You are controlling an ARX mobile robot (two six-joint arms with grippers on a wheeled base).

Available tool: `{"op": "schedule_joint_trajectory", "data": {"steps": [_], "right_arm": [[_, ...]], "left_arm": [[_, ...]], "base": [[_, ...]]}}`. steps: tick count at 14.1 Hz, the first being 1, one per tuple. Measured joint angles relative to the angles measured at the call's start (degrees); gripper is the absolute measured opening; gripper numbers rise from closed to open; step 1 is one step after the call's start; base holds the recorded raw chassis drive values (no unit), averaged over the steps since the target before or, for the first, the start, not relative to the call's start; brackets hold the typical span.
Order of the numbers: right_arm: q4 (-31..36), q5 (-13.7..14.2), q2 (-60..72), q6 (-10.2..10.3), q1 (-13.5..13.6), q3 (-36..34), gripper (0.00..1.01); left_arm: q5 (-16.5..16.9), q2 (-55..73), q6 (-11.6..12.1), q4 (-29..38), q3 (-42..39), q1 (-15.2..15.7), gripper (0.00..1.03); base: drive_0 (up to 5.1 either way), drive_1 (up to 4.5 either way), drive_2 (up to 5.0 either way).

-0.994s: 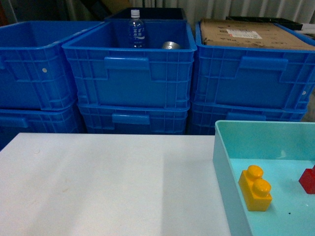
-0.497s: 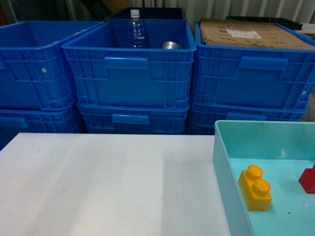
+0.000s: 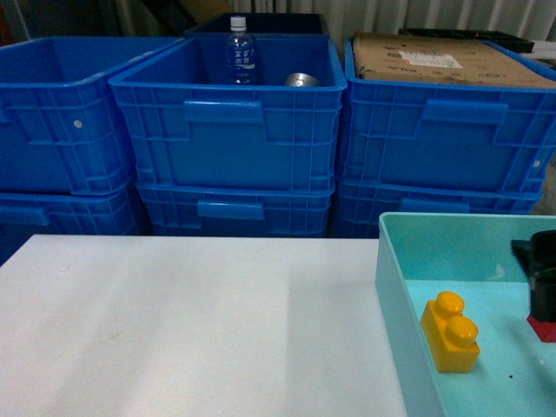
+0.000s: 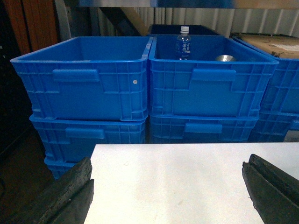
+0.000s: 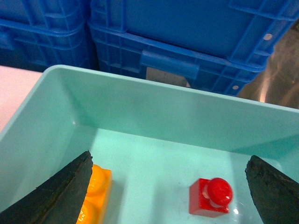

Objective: Pick red block from blue box to shelf

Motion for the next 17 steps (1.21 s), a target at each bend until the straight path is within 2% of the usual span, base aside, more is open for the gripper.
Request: {"op": "schedule_joint_trajectory", "data": {"steps": [1,2,4,7,10,17], "right_arm": [[0.9,0.7,2.4,-0.4,1.9,1.0,0.98],[1.1,1.5,7.7,-1.8,4.1,3.9,0.98],[2.2,1.5,7.8,-2.6,0.5,4.9,0.98],[3.0,-0.4,5.9,-3.3,-4.1,5.6,0.98],[3.1,-1.1,7.1,-3.4,-5.9,5.9,0.98],[7.0,0.5,17.0,-5.0,-9.2,6.4,0.98]], "left_arm": [[0.0,0.0,0.0,0.0,0.0,0.0,0.98],[0.0,0.0,0.0,0.0,0.0,0.0,0.98],[0.0,0.0,0.0,0.0,0.0,0.0,0.98],[0.0,0.0,0.0,0.0,0.0,0.0,0.98],[0.0,0.0,0.0,0.0,0.0,0.0,0.98],[0.0,0.0,0.0,0.0,0.0,0.0,0.98]], "base": [[0.0,0.00,0.0],[0.0,0.00,0.0],[0.0,0.00,0.0],[0.0,0.00,0.0],[0.0,0.00,0.0],[0.0,0.00,0.0]]}}
